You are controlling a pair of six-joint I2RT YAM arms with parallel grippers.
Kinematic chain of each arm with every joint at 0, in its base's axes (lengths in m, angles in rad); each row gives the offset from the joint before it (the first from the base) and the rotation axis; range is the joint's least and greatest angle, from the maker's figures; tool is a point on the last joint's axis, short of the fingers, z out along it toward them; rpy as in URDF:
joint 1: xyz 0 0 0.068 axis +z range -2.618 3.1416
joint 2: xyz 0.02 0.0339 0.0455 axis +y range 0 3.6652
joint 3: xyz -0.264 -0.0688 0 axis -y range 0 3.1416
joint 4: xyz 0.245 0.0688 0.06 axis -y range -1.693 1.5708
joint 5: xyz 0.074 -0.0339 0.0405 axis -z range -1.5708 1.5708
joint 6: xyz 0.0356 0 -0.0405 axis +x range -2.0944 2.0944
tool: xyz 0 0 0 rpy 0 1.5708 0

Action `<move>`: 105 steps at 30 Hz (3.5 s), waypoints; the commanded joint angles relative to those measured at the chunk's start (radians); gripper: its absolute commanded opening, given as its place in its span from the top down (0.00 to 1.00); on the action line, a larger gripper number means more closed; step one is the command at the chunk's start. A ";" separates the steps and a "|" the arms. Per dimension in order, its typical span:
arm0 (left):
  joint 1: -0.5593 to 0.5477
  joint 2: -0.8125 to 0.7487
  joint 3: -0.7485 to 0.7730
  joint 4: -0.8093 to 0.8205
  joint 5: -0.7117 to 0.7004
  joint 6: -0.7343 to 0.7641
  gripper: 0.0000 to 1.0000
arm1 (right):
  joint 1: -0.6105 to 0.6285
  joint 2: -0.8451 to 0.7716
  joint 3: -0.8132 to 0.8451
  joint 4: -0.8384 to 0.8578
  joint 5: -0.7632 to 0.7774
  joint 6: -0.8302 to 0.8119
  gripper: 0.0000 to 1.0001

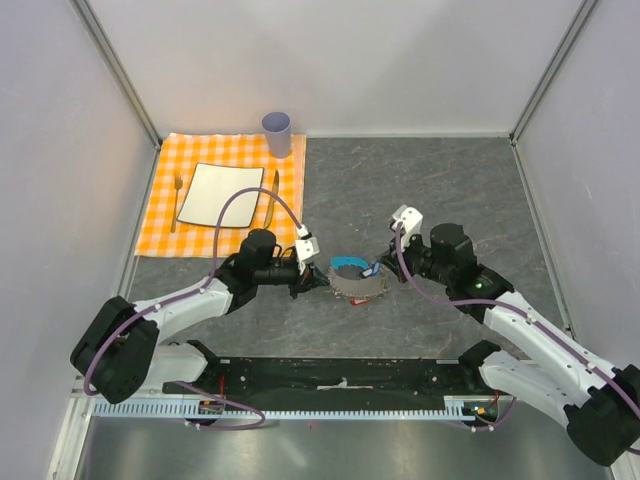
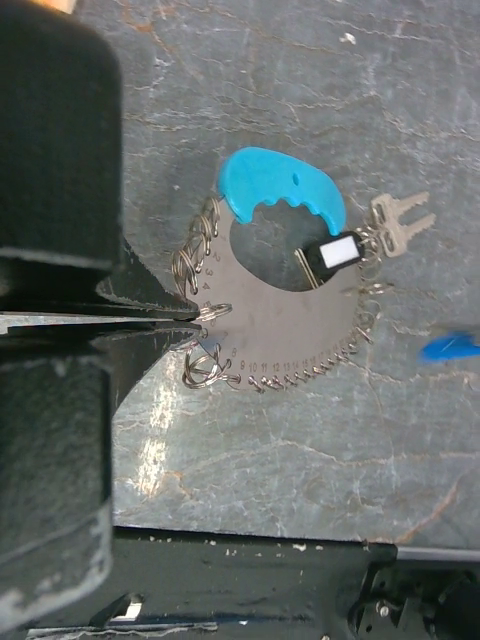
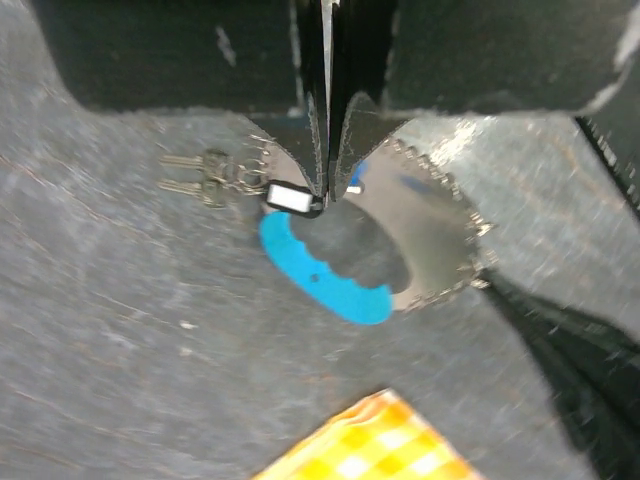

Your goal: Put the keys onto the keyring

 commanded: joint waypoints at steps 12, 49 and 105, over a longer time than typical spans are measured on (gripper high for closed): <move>-0.004 0.006 0.159 0.008 0.258 0.101 0.98 | 0.138 0.024 0.109 -0.102 -0.225 -0.353 1.00; -0.053 0.052 0.205 -0.075 0.358 0.141 0.98 | 0.186 0.061 0.098 -0.090 -0.323 -0.428 1.00; -0.055 -0.009 0.261 -0.225 0.217 0.446 0.98 | 0.205 0.133 0.234 -0.174 -0.279 -0.534 1.00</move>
